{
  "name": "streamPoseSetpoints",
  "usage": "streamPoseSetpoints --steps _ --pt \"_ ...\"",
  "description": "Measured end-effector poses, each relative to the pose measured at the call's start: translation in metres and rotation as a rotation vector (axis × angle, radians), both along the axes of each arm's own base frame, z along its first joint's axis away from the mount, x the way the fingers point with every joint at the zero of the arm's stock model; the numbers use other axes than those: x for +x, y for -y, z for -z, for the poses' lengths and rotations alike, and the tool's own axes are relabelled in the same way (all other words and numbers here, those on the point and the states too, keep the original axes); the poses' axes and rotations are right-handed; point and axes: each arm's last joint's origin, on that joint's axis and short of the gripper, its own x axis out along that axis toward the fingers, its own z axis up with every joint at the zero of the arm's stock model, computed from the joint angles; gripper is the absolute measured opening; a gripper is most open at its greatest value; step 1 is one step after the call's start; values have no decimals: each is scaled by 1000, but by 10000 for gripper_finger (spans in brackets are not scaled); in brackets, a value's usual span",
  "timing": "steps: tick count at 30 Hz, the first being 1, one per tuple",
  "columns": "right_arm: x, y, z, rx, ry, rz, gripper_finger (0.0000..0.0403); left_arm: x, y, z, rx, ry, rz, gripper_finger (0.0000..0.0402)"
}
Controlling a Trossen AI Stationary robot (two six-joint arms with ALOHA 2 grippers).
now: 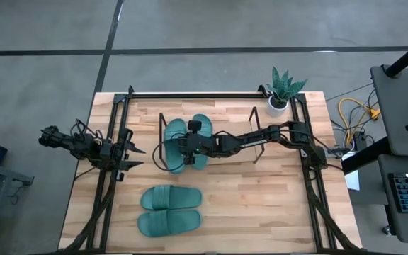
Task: Pick and place slides into the shelf
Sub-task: Adjust the green slippers
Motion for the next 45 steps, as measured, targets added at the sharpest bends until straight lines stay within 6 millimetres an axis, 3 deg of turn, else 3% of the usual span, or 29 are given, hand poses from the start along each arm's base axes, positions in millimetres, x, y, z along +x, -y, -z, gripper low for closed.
streamPoseSetpoints --steps 10,17,26,31,45 --pt "0 -7 1 8 -3 -12 160 0 0 0 0 0 0 144" --pt "-1 -13 -5 3 6 -27 204 0 0 0 0 -1 0 144" --pt "-5 -30 -22 1 36 -65 216 0 0 0 1 -1 1 144" --pt "-17 -40 -27 -104 -94 -42 216 0 0 1 2 -5 1 144" --pt "-32 -26 -19 -261 -312 119 213 0 0 1 2 -6 0 144"
